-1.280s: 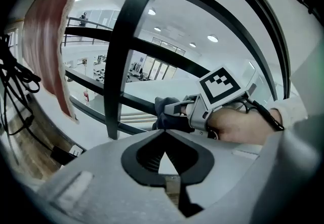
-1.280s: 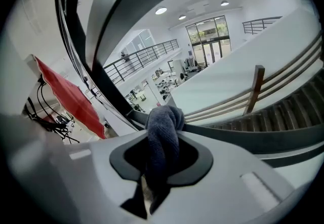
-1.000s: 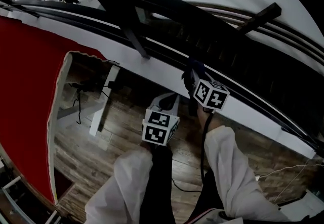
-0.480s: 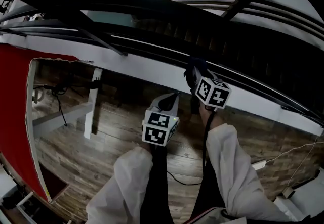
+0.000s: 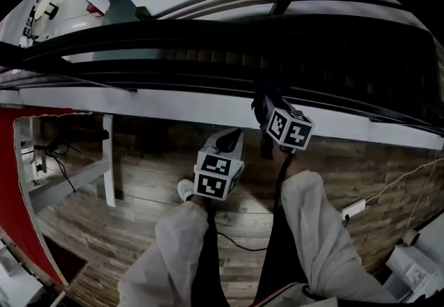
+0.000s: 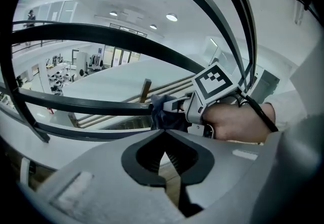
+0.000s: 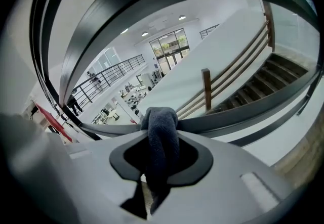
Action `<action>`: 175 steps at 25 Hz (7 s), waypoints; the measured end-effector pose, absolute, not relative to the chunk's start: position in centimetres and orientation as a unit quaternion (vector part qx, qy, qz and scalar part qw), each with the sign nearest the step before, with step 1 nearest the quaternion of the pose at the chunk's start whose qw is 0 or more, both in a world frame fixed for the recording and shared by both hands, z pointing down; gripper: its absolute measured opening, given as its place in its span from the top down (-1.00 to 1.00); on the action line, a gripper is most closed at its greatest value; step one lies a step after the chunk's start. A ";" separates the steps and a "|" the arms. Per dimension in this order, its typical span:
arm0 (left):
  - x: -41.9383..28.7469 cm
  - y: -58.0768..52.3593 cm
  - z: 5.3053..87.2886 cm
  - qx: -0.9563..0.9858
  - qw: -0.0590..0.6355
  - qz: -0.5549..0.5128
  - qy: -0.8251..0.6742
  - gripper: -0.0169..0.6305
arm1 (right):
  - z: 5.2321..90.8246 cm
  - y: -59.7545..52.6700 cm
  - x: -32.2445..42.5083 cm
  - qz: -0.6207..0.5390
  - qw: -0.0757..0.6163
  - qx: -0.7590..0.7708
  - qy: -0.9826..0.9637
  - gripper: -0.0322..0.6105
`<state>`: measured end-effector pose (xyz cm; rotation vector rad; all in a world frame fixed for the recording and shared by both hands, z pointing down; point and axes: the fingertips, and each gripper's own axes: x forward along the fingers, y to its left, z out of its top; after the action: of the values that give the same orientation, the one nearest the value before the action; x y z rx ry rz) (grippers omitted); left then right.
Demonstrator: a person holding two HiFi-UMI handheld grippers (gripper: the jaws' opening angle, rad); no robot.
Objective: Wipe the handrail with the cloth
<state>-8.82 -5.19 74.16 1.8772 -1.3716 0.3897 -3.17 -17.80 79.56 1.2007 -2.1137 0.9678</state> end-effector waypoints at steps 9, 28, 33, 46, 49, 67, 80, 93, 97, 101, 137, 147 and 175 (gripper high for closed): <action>1.1 -8.1 73.7 0.758 0.371 0.156 -0.513 0.94 | 79.3 -21.3 9.1 0.358 0.250 0.490 -0.755 0.65; 18.9 -13.3 74.7 0.790 0.356 0.166 -0.470 0.94 | 79.0 -26.0 28.3 0.341 0.234 0.527 -0.742 0.65; 23.1 -15.0 75.2 0.794 0.357 0.167 -0.462 0.94 | 78.8 -27.2 32.1 0.341 0.224 0.530 -0.743 0.65; 35.2 -19.8 74.5 0.820 0.348 0.171 -0.421 0.94 | 78.9 -30.8 47.1 0.346 0.220 0.575 -0.708 0.65; 38.0 -20.6 74.3 0.828 0.343 0.172 -0.409 0.94 | 78.8 -31.3 50.7 0.352 0.212 0.592 -0.694 0.65; 47.8 -22.2 75.2 0.840 0.352 0.189 -0.368 0.94 | 78.5 -34.8 65.2 0.351 0.199 0.649 -0.644 0.65; 42.5 -20.4 73.9 0.836 0.356 0.185 -0.375 0.94 | 75.8 -32.8 62.4 0.331 0.214 0.673 -0.626 0.65; 26.7 -12.5 67.5 0.822 0.354 0.170 -0.411 0.94 | 69.0 -23.3 40.5 0.328 0.217 0.599 -0.697 0.65; 18.3 -10.3 66.6 0.802 0.363 0.162 -0.446 0.94 | 68.6 -20.9 30.7 0.324 0.239 0.560 -0.724 0.65; 9.7 -8.5 66.5 0.780 0.371 0.154 -0.480 0.94 | 68.5 -18.9 20.3 0.317 0.256 0.518 -0.752 0.65; -45.1 7.3 84.8 0.588 0.424 0.065 -0.685 0.94 | 89.4 -3.2 -43.9 0.291 0.366 0.238 -0.851 0.65; -49.0 8.7 87.8 0.581 0.427 0.081 -0.688 0.94 | 94.8 -3.8 -50.9 0.292 0.378 0.214 -0.852 0.65; -33.9 5.2 87.2 0.634 0.428 0.102 -0.636 0.94 | 94.9 -9.8 -31.9 0.314 0.384 0.304 -0.814 0.65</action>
<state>-33.93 5.20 87.18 1.5841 -1.5880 0.2538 -31.90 -9.84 94.86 0.7737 -2.0736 0.7999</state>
